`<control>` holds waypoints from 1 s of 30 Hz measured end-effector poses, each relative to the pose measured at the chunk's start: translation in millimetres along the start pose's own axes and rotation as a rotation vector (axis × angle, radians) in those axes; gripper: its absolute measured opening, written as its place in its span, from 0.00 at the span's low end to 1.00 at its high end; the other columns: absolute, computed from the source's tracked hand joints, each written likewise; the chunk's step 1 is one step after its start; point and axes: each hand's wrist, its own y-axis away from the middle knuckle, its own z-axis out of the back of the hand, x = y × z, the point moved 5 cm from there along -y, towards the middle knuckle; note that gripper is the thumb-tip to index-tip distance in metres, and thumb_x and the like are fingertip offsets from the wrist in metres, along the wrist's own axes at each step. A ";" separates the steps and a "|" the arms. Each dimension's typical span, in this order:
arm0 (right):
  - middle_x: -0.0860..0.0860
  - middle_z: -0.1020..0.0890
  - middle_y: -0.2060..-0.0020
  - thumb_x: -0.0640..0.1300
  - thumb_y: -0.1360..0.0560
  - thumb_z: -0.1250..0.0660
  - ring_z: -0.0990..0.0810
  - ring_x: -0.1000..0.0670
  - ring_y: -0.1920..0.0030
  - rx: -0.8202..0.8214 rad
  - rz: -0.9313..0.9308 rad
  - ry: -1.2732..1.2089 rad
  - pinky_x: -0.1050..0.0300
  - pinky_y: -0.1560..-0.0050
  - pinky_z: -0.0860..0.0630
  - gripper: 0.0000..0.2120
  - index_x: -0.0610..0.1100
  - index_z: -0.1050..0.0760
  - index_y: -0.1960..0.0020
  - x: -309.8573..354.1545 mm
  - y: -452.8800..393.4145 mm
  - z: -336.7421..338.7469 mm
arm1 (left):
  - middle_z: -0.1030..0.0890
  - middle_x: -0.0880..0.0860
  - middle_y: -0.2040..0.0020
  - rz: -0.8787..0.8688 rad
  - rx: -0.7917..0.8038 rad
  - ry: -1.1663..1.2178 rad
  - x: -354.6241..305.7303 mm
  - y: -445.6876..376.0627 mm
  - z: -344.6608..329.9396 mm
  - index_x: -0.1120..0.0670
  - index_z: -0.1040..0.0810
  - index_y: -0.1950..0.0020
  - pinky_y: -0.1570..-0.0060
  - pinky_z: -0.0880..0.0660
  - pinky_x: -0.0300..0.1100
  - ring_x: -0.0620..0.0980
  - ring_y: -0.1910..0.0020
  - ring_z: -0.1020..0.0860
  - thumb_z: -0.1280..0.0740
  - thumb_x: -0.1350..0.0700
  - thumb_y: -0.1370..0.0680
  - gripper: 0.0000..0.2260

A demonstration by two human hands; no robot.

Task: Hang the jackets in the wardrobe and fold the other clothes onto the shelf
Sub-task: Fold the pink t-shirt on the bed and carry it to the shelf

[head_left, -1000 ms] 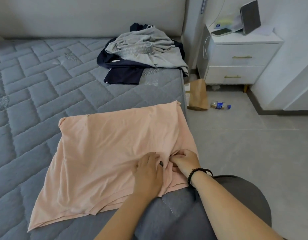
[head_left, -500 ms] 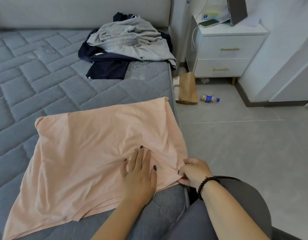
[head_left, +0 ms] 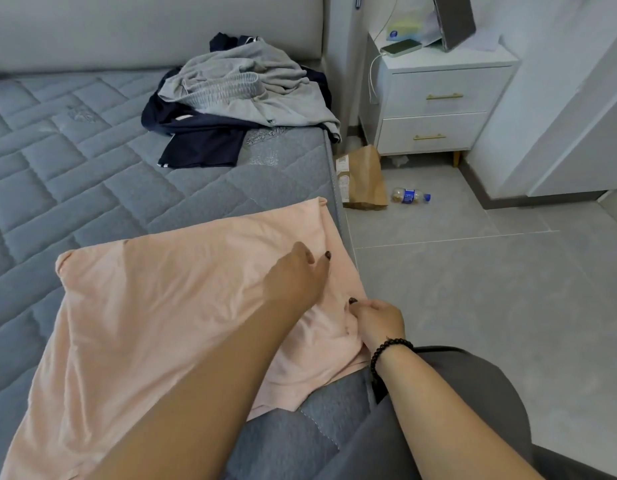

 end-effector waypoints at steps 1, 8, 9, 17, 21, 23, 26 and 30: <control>0.48 0.19 0.65 0.38 0.27 0.33 0.22 0.46 0.59 -0.034 0.013 0.019 0.56 0.54 0.25 0.10 0.43 0.22 0.66 -0.7 0.5 4.4 | 0.21 0.52 0.53 -0.005 0.061 -0.152 -8.0 -10.0 -6.0 0.53 0.29 0.48 0.56 0.26 0.46 0.55 0.54 0.22 0.43 0.38 0.22 0.19; 0.44 0.24 0.62 0.41 0.21 0.42 0.27 0.45 0.58 -0.176 -0.056 0.216 0.57 0.59 0.30 0.13 0.39 0.28 0.63 -9.1 -11.3 22.5 | 0.21 0.55 0.44 -0.062 0.204 -0.535 -32.6 -39.7 -18.4 0.55 0.25 0.41 0.54 0.28 0.45 0.56 0.46 0.23 0.42 0.53 0.20 0.12; 0.45 0.25 0.64 0.42 0.20 0.42 0.28 0.46 0.58 -0.174 -0.105 0.201 0.59 0.62 0.32 0.15 0.39 0.29 0.63 -11.9 -15.4 24.4 | 0.21 0.56 0.44 -0.071 0.154 -0.473 -34.5 -43.4 -13.2 0.56 0.25 0.42 0.55 0.29 0.45 0.57 0.47 0.23 0.43 0.53 0.20 0.12; 0.49 0.32 0.68 0.40 0.20 0.42 0.29 0.48 0.63 -0.097 -0.244 0.198 0.56 0.62 0.30 0.15 0.43 0.35 0.66 -23.2 -17.8 23.9 | 0.20 0.54 0.47 -0.124 0.085 0.171 -14.5 -10.3 -18.1 0.56 0.28 0.41 0.48 0.26 0.47 0.56 0.47 0.22 0.41 0.55 0.19 0.09; 0.51 0.31 0.70 0.48 0.23 0.38 0.31 0.48 0.65 -0.134 0.006 0.130 0.57 0.70 0.40 0.14 0.46 0.35 0.65 -5.9 -12.6 20.3 | 0.33 0.54 0.26 -0.402 0.050 0.003 7.5 45.3 -32.6 0.56 0.36 0.25 0.28 0.40 0.45 0.52 0.28 0.34 0.41 0.54 0.18 0.21; 0.52 0.29 0.68 0.52 0.22 0.38 0.29 0.48 0.64 -0.102 0.053 0.279 0.57 0.68 0.37 0.14 0.45 0.33 0.63 -4.0 -8.6 15.3 | 0.42 0.52 0.22 -0.413 0.052 -0.156 31.5 71.8 -39.8 0.54 0.42 0.22 0.24 0.51 0.45 0.50 0.22 0.45 0.46 0.50 0.17 0.24; 0.49 0.30 0.70 0.50 0.21 0.40 0.30 0.47 0.65 -0.122 0.077 0.549 0.57 0.70 0.39 0.20 0.43 0.37 0.68 -6.4 -10.9 18.2 | 0.41 0.55 0.22 -0.361 0.002 -0.370 69.8 102.6 -36.2 0.55 0.37 0.23 0.26 0.51 0.52 0.55 0.23 0.43 0.50 0.46 0.19 0.26; 0.44 0.23 0.64 0.46 0.21 0.41 0.27 0.46 0.66 -0.168 0.157 0.671 0.56 0.68 0.33 0.15 0.41 0.31 0.64 -3.3 -3.8 20.8 | 0.39 0.58 0.23 -0.185 -0.078 -0.423 119.4 117.6 -6.6 0.53 0.35 0.24 0.28 0.45 0.56 0.59 0.24 0.40 0.52 0.41 0.20 0.28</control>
